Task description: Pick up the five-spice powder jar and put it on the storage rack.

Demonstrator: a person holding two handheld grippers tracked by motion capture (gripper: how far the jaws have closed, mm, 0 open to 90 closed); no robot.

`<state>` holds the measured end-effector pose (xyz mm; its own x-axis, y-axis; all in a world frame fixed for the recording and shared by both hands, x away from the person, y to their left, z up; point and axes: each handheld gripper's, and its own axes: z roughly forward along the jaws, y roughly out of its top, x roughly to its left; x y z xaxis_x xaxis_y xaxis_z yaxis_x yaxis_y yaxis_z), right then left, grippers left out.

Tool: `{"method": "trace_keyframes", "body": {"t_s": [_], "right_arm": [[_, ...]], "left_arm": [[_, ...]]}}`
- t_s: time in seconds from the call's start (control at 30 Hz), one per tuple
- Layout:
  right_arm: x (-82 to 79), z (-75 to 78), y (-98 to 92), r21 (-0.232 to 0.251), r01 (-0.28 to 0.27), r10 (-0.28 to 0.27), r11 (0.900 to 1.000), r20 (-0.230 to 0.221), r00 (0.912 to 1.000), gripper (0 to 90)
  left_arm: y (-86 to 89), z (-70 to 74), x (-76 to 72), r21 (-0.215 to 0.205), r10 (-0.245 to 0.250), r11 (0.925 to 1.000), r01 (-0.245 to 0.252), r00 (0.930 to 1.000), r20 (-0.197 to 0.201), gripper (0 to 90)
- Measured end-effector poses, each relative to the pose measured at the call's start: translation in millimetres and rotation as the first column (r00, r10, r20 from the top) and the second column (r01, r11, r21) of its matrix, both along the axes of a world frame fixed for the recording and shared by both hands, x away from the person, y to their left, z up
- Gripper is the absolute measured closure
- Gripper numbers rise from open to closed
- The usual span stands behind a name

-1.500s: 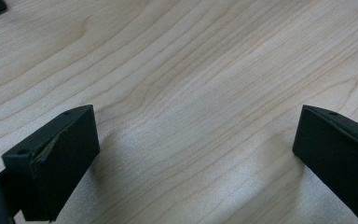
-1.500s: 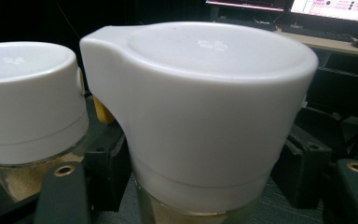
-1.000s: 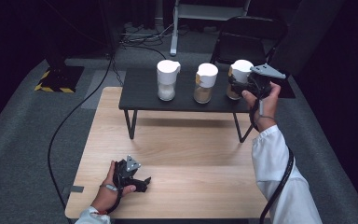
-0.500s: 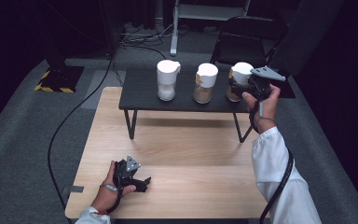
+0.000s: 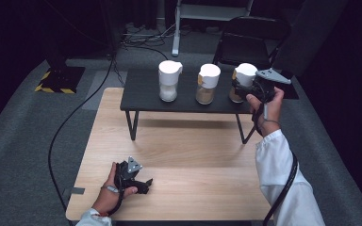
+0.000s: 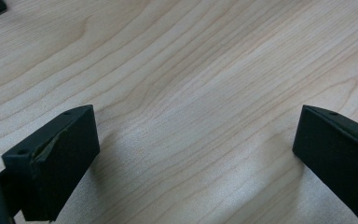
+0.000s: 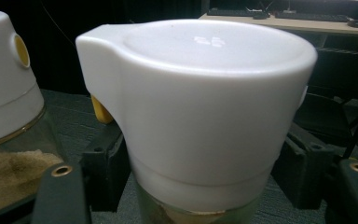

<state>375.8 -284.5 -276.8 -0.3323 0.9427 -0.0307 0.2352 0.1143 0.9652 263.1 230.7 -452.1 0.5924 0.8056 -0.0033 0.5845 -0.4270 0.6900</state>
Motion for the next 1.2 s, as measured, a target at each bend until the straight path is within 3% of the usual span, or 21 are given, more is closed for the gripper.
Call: {"method": "trace_keyframes", "body": {"t_s": [0.53,0.67,1.0,1.2], "right_arm": [[1.1,-6.1,-5.5,-0.001,-0.006,0.006,1.0,-0.011,0.9999,20.2],[1.0,-9.6,-6.1,0.007,0.001,-0.001,1.0,-0.012,0.9999,13.6],[2.5,-15.2,-1.3,-0.031,-0.003,0.003,1.0,-0.014,0.9999,1.6],[-0.3,-20.5,-1.4,-0.045,-0.016,0.016,0.999,0.005,0.9999,0.5]], "left_arm": [[0.1,0.0,0.1,0.0,-0.001,1.0,0.001,1.0,0.0,0.0],[0.1,0.0,0.1,0.001,-0.001,1.0,0.001,1.0,0.0,0.0],[0.1,0.0,0.1,0.001,-0.001,1.0,0.001,1.0,0.0,0.0],[0.1,0.1,0.2,0.002,-0.002,1.0,0.002,1.0,0.001,0.0]]}}
